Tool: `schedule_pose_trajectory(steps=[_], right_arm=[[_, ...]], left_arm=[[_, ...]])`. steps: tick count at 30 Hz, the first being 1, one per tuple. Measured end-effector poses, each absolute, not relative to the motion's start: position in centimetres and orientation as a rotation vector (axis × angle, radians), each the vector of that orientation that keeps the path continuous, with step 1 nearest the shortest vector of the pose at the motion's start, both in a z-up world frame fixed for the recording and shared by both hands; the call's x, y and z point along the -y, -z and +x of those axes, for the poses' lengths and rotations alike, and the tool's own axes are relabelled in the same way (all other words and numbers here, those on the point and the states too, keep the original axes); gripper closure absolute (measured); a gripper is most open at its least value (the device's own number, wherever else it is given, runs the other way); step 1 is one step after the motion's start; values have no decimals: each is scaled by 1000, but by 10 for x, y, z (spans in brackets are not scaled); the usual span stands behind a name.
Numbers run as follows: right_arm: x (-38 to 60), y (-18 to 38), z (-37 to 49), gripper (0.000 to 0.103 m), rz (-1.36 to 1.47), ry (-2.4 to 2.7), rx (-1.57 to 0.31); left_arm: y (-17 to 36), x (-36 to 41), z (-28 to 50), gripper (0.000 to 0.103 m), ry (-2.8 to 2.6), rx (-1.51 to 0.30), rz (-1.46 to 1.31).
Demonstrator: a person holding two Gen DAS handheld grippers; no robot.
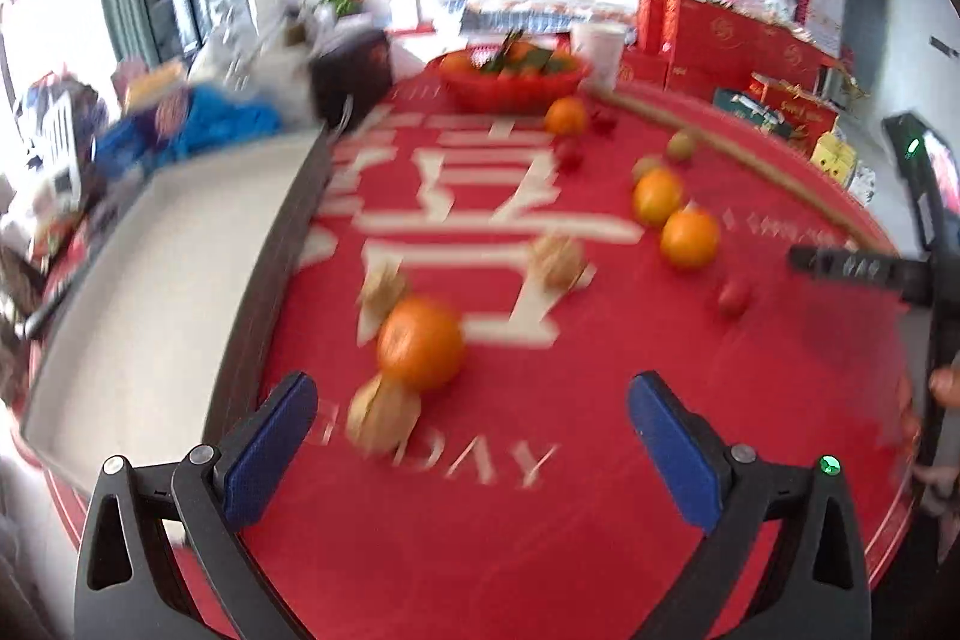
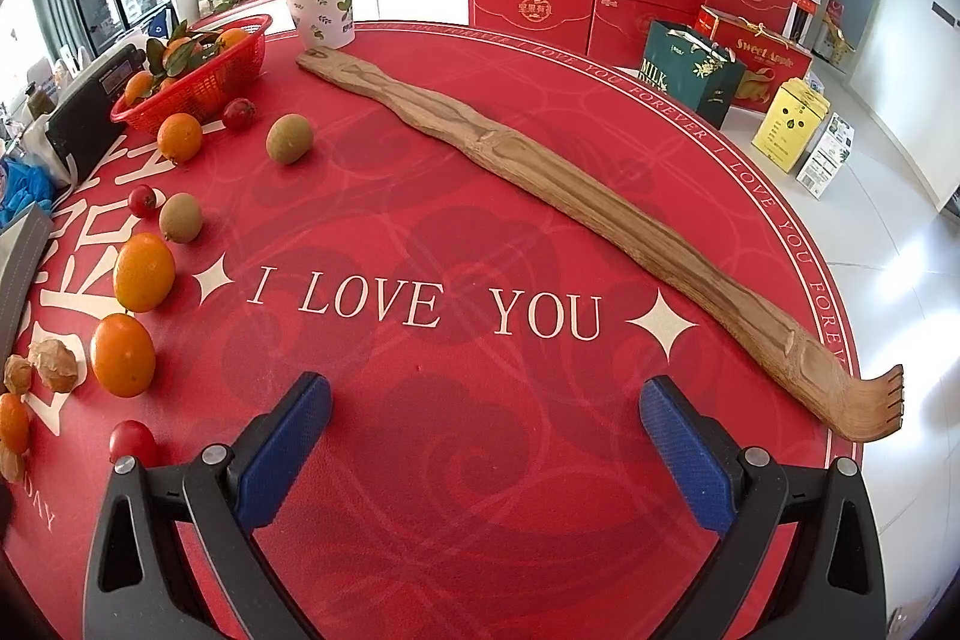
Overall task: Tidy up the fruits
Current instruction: 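Grasp the red cherry tomato with the right tool while the left tool grasps a brown wrapped nut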
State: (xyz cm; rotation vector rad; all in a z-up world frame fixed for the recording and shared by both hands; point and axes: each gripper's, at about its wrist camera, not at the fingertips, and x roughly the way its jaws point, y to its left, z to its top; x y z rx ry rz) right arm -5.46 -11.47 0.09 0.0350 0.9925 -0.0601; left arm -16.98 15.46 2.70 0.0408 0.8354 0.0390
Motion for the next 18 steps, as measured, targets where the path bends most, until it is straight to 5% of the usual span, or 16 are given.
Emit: schedule_pose_trajectory(steps=[18], right_arm=[[106,-5,-63,0,42,-23,-994]], left_arm=[[-3,-168,-151,1,-59,-974,-40]])
